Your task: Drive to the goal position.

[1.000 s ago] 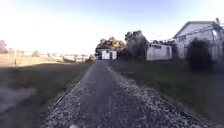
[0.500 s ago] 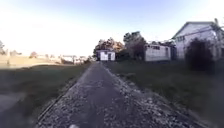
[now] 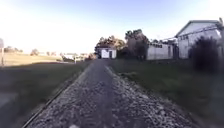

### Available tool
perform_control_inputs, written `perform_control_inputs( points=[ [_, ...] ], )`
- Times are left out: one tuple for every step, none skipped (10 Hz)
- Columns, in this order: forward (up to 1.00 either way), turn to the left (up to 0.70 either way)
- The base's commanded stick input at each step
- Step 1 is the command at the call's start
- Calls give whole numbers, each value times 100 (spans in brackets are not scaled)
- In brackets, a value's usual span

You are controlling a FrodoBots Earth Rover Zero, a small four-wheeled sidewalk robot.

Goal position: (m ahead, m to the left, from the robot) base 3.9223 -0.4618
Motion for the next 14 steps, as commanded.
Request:
perform_control_inputs(
  points=[
    [85, 0],
    [85, 8],
    [85, 15],
    [85, 22],
    [85, 30],
    [84, 25],
    [82, 4],
    [79, 0],
    [79, 0],
    [79, 0],
    [78, 0],
    [78, 0],
    [78, 0],
    [78, 1]
  ],
)
